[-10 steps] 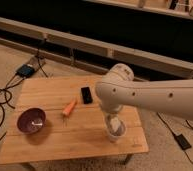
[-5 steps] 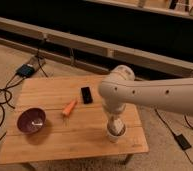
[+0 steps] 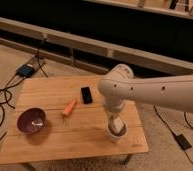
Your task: Place the white sponge in the ceramic cup
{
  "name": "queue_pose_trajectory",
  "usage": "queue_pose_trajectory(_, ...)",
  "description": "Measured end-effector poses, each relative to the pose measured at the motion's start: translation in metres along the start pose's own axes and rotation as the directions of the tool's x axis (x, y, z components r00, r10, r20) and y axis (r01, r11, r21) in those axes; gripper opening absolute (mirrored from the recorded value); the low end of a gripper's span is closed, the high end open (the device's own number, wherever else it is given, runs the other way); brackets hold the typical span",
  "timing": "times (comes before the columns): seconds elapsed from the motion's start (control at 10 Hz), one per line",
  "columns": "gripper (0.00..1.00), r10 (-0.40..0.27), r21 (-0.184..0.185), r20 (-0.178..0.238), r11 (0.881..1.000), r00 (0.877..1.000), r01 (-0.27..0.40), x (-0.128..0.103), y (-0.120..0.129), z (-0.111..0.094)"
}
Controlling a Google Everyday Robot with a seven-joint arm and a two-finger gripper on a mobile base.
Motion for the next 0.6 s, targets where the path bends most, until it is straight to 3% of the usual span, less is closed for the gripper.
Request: queue_pose_trajectory(0.6,0.74,0.008,0.001,0.014,1.0,1.0,-0.009,-0.0005,0.0021,-0.0057)
